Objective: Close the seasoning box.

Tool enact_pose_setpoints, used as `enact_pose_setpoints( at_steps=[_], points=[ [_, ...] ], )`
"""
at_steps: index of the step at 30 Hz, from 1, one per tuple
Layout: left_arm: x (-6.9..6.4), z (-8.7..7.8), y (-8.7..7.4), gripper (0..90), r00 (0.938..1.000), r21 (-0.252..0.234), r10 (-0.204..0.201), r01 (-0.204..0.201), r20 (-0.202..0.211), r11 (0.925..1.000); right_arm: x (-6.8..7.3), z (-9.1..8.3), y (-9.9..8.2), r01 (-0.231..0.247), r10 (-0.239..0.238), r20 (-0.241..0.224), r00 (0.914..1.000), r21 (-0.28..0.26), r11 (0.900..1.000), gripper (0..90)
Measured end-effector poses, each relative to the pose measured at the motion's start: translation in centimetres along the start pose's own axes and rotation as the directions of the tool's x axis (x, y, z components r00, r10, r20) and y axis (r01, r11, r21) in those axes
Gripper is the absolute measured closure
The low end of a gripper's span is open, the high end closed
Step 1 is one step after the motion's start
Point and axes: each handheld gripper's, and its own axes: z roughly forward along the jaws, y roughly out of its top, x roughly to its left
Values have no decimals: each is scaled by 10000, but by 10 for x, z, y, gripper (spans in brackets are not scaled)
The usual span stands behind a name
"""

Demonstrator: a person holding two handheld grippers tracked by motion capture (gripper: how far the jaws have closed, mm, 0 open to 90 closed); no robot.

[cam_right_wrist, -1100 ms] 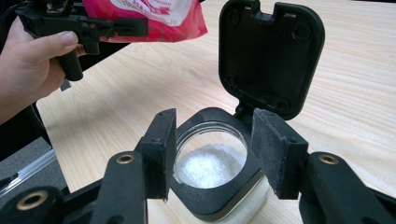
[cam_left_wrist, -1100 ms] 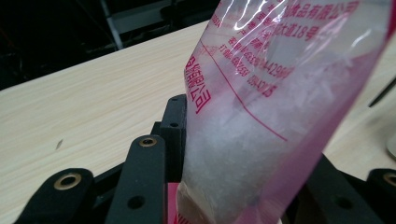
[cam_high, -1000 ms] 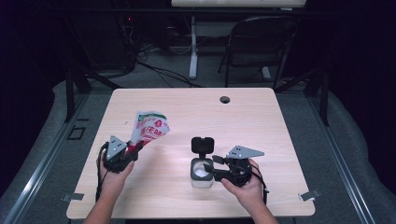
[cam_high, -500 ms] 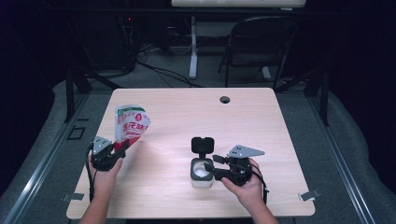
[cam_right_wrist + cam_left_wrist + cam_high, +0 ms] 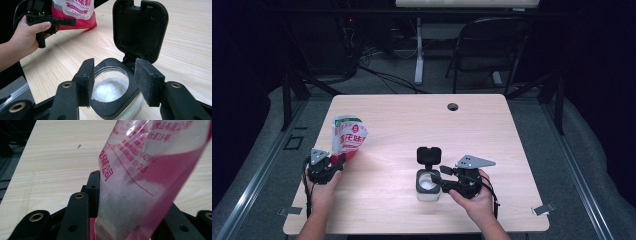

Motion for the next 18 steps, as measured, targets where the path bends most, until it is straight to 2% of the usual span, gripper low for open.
enact_pose_setpoints(
  at_steps=[3,7,9,13,18],
  points=[
    [2,-1,-1,658,9992,56,-391,391,37,9992,1,0,0,-7,7,-28,10000,-43,10000,507],
    [3,-1,-1,658,9988,173,-499,499,-19,9986,1,0,0,6,-6,-5,10000,-40,10000,507],
    [3,-1,-1,658,9976,186,-691,691,-18,9974,1,-1,0,19,-19,-6,10000,-26,10000,507],
    [7,1,-5,658,9903,181,-1383,1381,103,9902,1,-2,0,0,0,3,10000,-91,10000,508],
    [8,2,-7,656,9870,365,-1603,1600,72,9864,1,-2,1,-1,1,25,10000,-104,9999,507]
  ],
)
